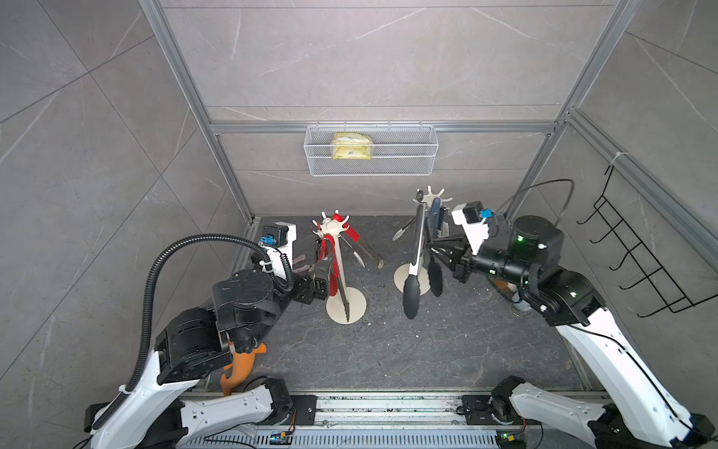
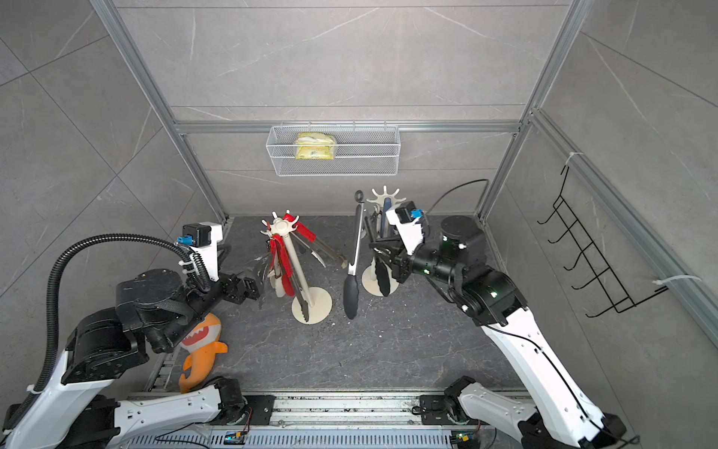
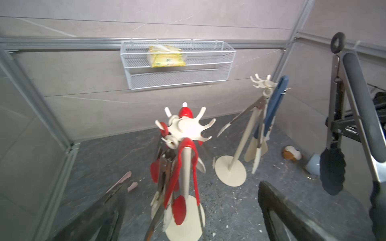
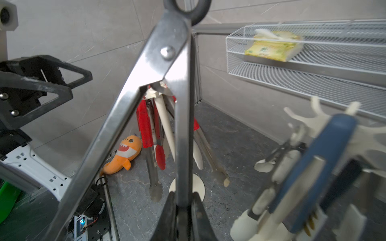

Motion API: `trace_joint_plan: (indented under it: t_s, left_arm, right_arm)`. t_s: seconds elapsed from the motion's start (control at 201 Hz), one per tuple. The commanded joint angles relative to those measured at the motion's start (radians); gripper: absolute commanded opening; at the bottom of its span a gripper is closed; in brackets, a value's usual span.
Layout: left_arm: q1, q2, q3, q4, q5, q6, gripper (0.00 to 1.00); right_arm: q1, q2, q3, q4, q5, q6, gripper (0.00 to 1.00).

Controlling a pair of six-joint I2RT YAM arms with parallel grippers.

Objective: Hang food tongs on kitchen utensil racks
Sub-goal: Hang the food tongs on the rack.

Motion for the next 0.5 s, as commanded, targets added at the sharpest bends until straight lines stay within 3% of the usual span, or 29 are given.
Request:
trace_joint_plan:
  t_s: [0.0, 0.169, 0.344, 0.493]
  left_arm:
    - [0.005, -0.036, 0.04, -0.096, -0.195, -0.063, 0.99]
    - [0.005, -0.033, 0.112, -0.286, -0.25, -0.192, 0.99]
    - [0.004, 0.08, 0.197, -0.501, -0.225, -0.333, 0.99]
    - [0.013, 0.038, 0.139, -0.444, -0.208, -0.353, 0.99]
  right_arm:
    - [0.09, 0.071, 0.059, 0.052, 0.03, -0.059, 0.0]
    - [0.189, 0.183, 0.095, 0.07, 0.037, -0.077, 0.0]
    - [0.218, 0.255, 0.111, 0.097, 0.006, -0.064, 0.0]
    - [0.23, 0.303, 0.125, 0.094, -0.009, -0.062, 0.0]
